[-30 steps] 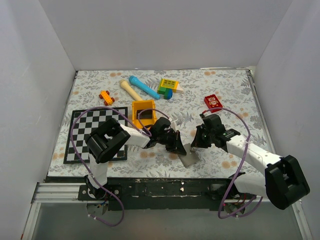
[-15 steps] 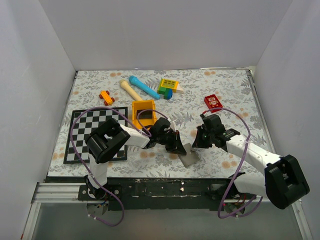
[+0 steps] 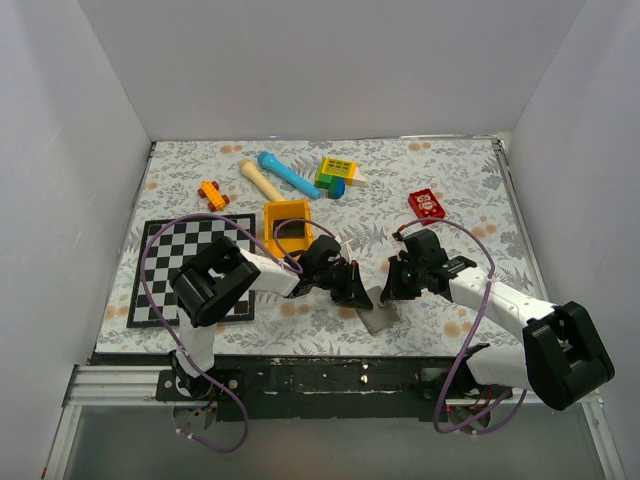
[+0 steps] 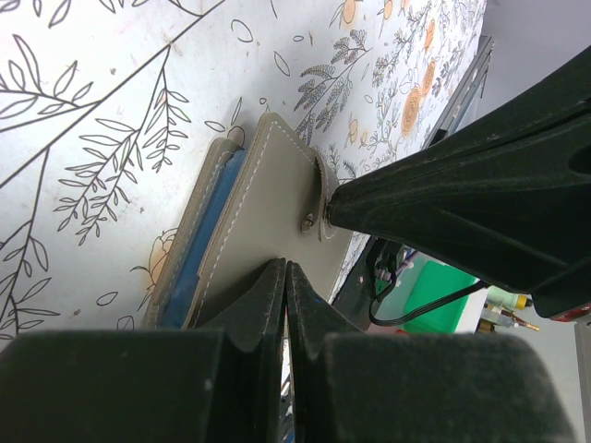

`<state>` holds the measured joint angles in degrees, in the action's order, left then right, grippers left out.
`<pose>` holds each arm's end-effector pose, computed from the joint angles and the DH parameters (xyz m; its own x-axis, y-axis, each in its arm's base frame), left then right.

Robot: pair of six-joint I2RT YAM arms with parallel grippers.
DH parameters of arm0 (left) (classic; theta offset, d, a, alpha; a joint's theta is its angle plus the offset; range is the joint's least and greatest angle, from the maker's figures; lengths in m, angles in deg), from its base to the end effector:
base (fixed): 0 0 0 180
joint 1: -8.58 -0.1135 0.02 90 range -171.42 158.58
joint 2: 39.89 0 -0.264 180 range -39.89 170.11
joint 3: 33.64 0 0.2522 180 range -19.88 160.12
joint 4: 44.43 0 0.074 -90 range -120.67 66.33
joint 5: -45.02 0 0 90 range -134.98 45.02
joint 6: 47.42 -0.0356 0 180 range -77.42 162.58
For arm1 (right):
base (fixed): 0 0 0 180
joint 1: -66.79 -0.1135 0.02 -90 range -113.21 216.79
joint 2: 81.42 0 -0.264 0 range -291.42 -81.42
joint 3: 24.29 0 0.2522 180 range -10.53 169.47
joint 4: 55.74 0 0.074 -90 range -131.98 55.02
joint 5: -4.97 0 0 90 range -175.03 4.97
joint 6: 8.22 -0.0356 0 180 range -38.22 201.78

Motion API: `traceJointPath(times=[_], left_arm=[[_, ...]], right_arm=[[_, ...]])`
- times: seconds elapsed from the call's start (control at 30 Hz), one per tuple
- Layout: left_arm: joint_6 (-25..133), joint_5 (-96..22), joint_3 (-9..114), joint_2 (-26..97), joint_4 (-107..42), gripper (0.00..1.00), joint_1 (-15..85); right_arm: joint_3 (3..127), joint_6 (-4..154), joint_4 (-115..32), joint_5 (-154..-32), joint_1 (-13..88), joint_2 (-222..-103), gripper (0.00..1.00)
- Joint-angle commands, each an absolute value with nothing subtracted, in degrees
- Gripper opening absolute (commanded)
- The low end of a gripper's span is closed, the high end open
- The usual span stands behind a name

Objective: Put the credit cards into the card holder
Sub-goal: Close the card holder at the center of the board.

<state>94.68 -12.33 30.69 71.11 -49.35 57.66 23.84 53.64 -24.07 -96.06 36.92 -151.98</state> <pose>0.2247 -0.2886 0.1073 -0.9780 0.1139 -0.1748 0.2086 0.5490 -0.8094 0.1953 0.1200 0.1780 -0.8958 0.0193 -0.4440 -0.1855 0.8915 0.4132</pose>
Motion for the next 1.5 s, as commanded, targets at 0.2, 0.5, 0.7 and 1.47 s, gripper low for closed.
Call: traceJointPath(times=[0.2, 0.5, 0.7, 1.47], left_arm=[[92.3, -22.7, 29.1, 72.2, -44.1, 0.00, 56.4], [92.1, -22.6, 29.3, 72.5, -44.0, 0.00, 56.3], [92.1, -22.4, 29.3, 72.7, -44.1, 0.00, 56.2], [91.7, -22.2, 30.0, 72.9, -43.6, 0.00, 55.9]], right_arm=[[23.7, 54.8, -24.1, -98.1, 37.2, -151.6, 0.01], [21.2, 52.2, -26.0, -97.4, 37.2, -151.5, 0.01], [21.0, 51.8, -26.4, -98.1, 37.1, -151.8, 0.01], [19.6, 52.2, -22.9, -99.6, 37.1, -149.2, 0.01]])
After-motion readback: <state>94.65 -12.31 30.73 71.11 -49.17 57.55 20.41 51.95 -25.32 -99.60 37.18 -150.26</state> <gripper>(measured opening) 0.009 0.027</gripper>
